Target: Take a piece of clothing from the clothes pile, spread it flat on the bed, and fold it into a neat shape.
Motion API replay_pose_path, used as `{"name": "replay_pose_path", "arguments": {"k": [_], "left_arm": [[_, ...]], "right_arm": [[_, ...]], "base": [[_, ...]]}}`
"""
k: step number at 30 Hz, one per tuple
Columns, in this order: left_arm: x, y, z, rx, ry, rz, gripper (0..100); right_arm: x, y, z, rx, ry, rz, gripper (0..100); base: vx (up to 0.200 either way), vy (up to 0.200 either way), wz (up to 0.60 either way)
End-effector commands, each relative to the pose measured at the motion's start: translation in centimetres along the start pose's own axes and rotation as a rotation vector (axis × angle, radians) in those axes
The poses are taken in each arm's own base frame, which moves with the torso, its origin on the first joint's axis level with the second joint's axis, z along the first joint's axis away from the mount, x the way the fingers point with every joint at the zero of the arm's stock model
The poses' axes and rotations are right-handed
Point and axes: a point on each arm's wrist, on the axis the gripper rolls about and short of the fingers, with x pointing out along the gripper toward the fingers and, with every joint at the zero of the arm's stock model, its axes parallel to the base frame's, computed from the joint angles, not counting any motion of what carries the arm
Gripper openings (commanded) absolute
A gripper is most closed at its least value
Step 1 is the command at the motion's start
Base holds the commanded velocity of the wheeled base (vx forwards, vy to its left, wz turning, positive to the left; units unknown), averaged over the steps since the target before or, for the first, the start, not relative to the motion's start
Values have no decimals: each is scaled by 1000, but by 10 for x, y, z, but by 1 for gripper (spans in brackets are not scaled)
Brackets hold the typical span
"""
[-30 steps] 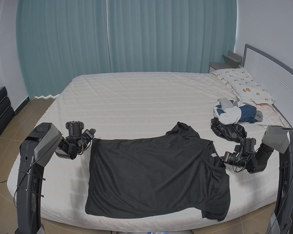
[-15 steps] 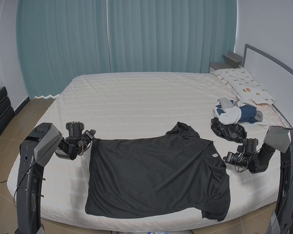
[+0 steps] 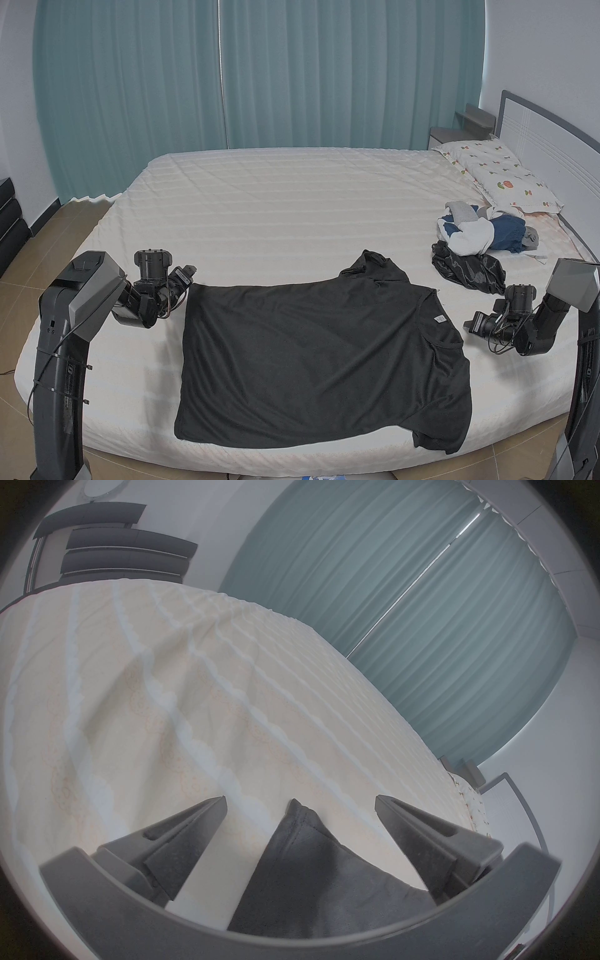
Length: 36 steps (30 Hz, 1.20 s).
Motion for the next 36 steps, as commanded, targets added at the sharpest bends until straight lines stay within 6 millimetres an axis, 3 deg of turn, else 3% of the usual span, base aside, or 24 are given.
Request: {"name": "replay_pose_path", "arguments": {"k": [1, 3, 5, 9, 10, 13, 14, 23, 30, 36], "left_arm": [[-11, -6, 7, -35, -9, -6, 100], [-17, -9, 10, -43, -9, -9, 100], [-32, -17, 16, -45, -9, -21, 100], [-42, -25, 19, -44, 8, -46, 100], [-50, -29, 17, -39, 29, -53, 100], [-55, -27, 15, -37, 39, -44, 100], [-73, -20, 2, -27, 92, -6, 100], [-165, 24, -34, -42, 271, -51, 100], [-190, 43, -59, 0, 360, -11, 100], [-206, 50, -79, 114, 448, 8, 100]], "right_arm": [[-16, 12, 5, -5, -15, 22, 100], [-22, 16, 4, -5, -16, 30, 100], [-46, 23, -1, -6, -15, 39, 100], [-67, 27, -9, 28, -15, 43, 100], [-83, 32, -15, 92, -15, 52, 100], [-90, 36, -20, 135, -5, 60, 100], [-100, 42, -33, 177, 11, 74, 100], [-116, 44, -71, 241, 40, 103, 100], [-113, 34, -85, 333, 56, 86, 100], [-114, 29, -88, 346, 74, 78, 100]], "base": [[0, 0, 0], [0, 0, 0], [0, 0, 0], [0, 0, 0], [0, 0, 0], [0, 0, 0], [0, 0, 0], [-178, 0, 0], [-200, 0, 0], [0, 0, 0]]}}
